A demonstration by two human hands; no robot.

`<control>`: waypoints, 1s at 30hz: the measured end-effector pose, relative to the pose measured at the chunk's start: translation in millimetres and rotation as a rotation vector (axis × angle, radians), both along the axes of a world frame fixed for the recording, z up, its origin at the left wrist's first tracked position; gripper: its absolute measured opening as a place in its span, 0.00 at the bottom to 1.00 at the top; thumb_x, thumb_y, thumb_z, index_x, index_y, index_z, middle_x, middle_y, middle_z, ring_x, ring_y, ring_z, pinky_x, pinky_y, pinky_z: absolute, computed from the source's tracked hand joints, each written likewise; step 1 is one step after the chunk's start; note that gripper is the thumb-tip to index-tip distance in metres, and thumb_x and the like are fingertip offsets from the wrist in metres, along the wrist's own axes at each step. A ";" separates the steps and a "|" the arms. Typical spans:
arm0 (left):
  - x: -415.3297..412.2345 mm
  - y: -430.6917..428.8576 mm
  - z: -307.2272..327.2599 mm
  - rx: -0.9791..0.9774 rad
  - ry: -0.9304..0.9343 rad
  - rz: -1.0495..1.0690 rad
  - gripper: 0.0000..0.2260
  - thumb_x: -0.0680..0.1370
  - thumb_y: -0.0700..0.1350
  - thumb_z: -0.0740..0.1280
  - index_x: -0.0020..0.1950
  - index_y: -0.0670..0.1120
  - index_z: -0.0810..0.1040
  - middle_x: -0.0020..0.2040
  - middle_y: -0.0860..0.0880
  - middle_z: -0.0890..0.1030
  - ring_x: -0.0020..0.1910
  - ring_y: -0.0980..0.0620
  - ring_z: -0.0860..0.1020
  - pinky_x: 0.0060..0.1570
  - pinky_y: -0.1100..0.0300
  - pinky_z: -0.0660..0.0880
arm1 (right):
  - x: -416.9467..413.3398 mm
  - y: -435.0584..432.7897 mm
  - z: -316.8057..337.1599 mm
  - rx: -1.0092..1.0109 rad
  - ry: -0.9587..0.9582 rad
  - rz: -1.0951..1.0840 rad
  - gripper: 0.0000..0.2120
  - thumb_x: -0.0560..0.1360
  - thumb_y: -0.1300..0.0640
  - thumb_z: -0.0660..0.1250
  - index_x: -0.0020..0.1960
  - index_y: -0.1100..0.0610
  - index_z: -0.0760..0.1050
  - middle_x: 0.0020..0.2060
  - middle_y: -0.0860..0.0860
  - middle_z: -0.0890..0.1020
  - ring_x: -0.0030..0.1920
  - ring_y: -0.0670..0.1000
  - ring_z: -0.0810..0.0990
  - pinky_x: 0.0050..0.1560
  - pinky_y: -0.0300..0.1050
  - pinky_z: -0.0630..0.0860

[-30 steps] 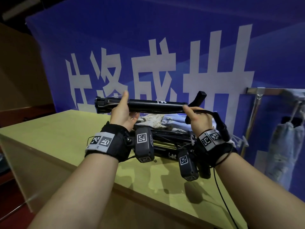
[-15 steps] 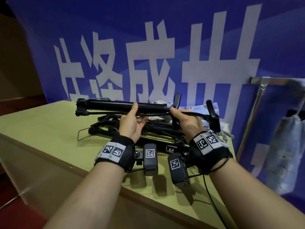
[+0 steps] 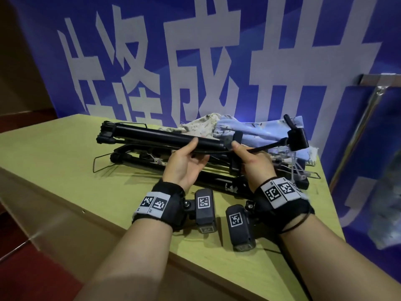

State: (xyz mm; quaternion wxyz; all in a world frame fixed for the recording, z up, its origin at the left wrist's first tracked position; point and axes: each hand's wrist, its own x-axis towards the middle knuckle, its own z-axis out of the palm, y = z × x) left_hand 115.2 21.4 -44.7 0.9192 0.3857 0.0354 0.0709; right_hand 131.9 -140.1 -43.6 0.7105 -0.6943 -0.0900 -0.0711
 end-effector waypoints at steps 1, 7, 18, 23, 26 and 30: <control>1.3 -0.9 -4.2 0.023 -0.003 -0.027 0.19 0.79 0.41 0.64 0.71 0.42 0.71 0.64 0.41 0.79 0.62 0.43 0.78 0.52 0.53 0.77 | 1.5 0.0 -2.1 0.009 0.004 0.002 0.21 0.65 0.40 0.71 0.49 0.55 0.84 0.45 0.49 0.86 0.48 0.49 0.84 0.61 0.53 0.75; 6.0 3.6 -13.0 -0.014 -0.035 -0.006 0.21 0.77 0.39 0.65 0.70 0.39 0.71 0.59 0.40 0.82 0.58 0.42 0.81 0.58 0.49 0.78 | 8.1 0.9 -9.9 0.065 0.090 0.131 0.26 0.55 0.39 0.76 0.45 0.56 0.84 0.45 0.55 0.86 0.50 0.57 0.84 0.60 0.60 0.75; -6.1 0.7 -12.1 -0.011 -0.058 0.018 0.24 0.74 0.39 0.66 0.70 0.39 0.71 0.60 0.38 0.81 0.59 0.41 0.80 0.47 0.53 0.81 | -3.7 -6.7 -9.9 0.041 0.065 0.060 0.07 0.68 0.52 0.75 0.34 0.53 0.82 0.30 0.46 0.82 0.29 0.44 0.77 0.37 0.40 0.70; -8.2 -0.6 -11.5 -0.024 -0.034 0.032 0.21 0.77 0.38 0.65 0.70 0.38 0.71 0.61 0.37 0.80 0.60 0.40 0.80 0.49 0.53 0.82 | -10.1 -7.8 -6.1 0.098 0.061 0.069 0.05 0.71 0.55 0.72 0.38 0.54 0.82 0.29 0.48 0.79 0.27 0.43 0.74 0.34 0.37 0.69; -6.8 2.2 -12.4 -0.019 -0.017 0.057 0.19 0.79 0.37 0.63 0.70 0.38 0.71 0.63 0.37 0.79 0.61 0.40 0.79 0.57 0.52 0.79 | -12.3 -9.1 -0.8 0.228 0.081 0.161 0.04 0.75 0.61 0.68 0.43 0.60 0.79 0.28 0.51 0.75 0.24 0.45 0.69 0.26 0.33 0.67; -8.1 0.8 -11.5 0.002 -0.003 0.076 0.19 0.79 0.36 0.62 0.70 0.38 0.71 0.63 0.37 0.79 0.60 0.39 0.79 0.52 0.54 0.80 | -15.2 -7.6 0.6 0.385 0.182 0.203 0.04 0.77 0.62 0.65 0.43 0.60 0.76 0.26 0.51 0.77 0.24 0.45 0.74 0.28 0.33 0.74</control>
